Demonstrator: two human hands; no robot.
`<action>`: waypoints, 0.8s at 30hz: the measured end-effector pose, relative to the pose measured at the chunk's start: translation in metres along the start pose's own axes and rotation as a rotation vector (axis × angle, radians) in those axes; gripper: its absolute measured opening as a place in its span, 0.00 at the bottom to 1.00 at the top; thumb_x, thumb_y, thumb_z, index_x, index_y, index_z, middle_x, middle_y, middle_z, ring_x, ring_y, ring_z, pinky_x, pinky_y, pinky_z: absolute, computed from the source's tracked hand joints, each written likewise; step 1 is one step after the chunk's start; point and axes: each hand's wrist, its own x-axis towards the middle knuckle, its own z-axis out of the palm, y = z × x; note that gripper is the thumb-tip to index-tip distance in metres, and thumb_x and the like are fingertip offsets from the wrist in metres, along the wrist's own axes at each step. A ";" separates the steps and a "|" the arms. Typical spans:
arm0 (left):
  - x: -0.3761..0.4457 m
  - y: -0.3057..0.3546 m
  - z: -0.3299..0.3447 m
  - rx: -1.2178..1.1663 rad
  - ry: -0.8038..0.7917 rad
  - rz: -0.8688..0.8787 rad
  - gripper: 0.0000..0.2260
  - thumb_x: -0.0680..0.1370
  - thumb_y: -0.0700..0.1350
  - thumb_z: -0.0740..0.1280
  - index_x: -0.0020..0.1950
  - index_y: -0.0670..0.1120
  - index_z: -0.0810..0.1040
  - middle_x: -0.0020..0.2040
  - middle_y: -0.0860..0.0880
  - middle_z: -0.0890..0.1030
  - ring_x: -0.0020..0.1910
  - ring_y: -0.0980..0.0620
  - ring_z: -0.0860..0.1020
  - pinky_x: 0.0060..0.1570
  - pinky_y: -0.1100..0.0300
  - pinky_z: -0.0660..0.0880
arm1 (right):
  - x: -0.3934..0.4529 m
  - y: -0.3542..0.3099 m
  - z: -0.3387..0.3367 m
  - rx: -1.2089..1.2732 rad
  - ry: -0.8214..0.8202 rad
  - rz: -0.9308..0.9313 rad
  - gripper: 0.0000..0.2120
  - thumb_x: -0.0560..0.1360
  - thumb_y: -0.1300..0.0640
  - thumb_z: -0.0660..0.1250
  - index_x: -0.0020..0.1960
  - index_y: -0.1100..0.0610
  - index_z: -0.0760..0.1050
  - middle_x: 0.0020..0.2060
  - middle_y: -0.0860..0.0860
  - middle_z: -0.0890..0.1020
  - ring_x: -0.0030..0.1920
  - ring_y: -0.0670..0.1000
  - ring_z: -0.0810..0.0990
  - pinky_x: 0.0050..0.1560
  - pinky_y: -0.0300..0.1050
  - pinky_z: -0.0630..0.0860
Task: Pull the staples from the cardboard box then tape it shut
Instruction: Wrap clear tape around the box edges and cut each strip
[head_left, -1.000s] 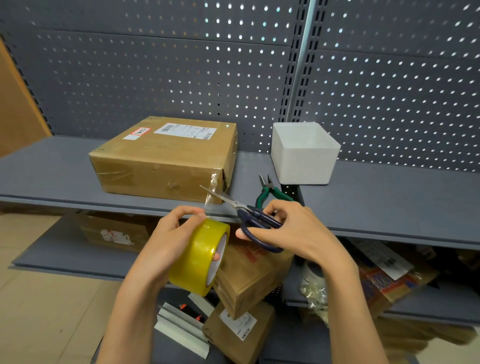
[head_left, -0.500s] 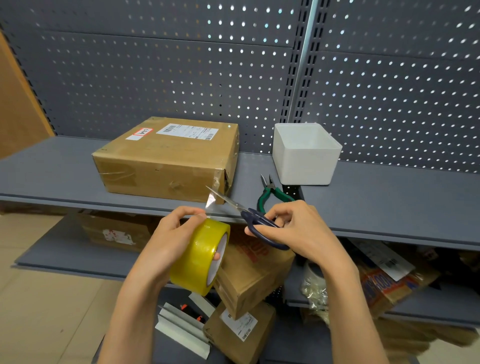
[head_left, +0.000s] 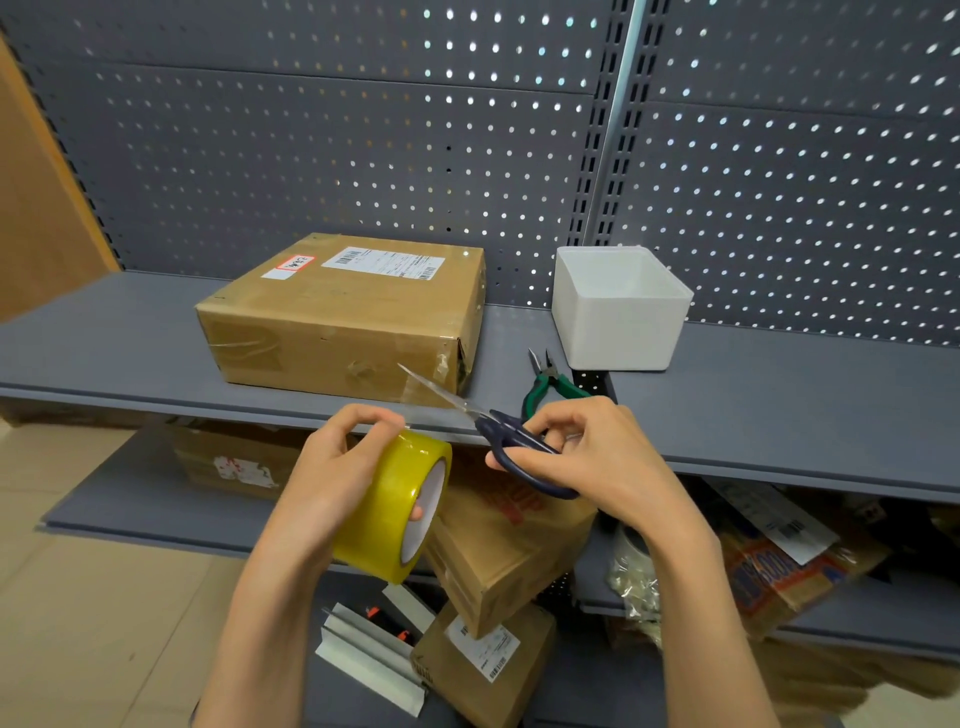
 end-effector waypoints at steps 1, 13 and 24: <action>0.000 0.000 -0.001 0.009 0.019 0.017 0.02 0.77 0.48 0.66 0.46 0.52 0.78 0.44 0.40 0.79 0.33 0.39 0.79 0.36 0.47 0.79 | 0.000 0.000 0.000 -0.005 0.004 -0.008 0.14 0.64 0.40 0.74 0.39 0.49 0.80 0.22 0.45 0.74 0.24 0.40 0.69 0.29 0.38 0.67; 0.001 -0.003 -0.027 0.068 0.288 0.126 0.02 0.77 0.48 0.65 0.45 0.51 0.75 0.37 0.45 0.78 0.23 0.46 0.80 0.37 0.48 0.77 | 0.001 -0.012 -0.009 0.026 0.390 0.014 0.09 0.66 0.42 0.72 0.39 0.47 0.80 0.27 0.45 0.77 0.30 0.44 0.75 0.36 0.46 0.75; 0.005 -0.009 -0.031 0.192 0.442 0.286 0.04 0.77 0.50 0.64 0.47 0.51 0.76 0.29 0.41 0.77 0.27 0.42 0.81 0.30 0.55 0.76 | 0.025 0.002 0.026 -0.372 0.462 0.308 0.16 0.76 0.48 0.66 0.54 0.60 0.76 0.49 0.57 0.81 0.50 0.59 0.78 0.44 0.48 0.73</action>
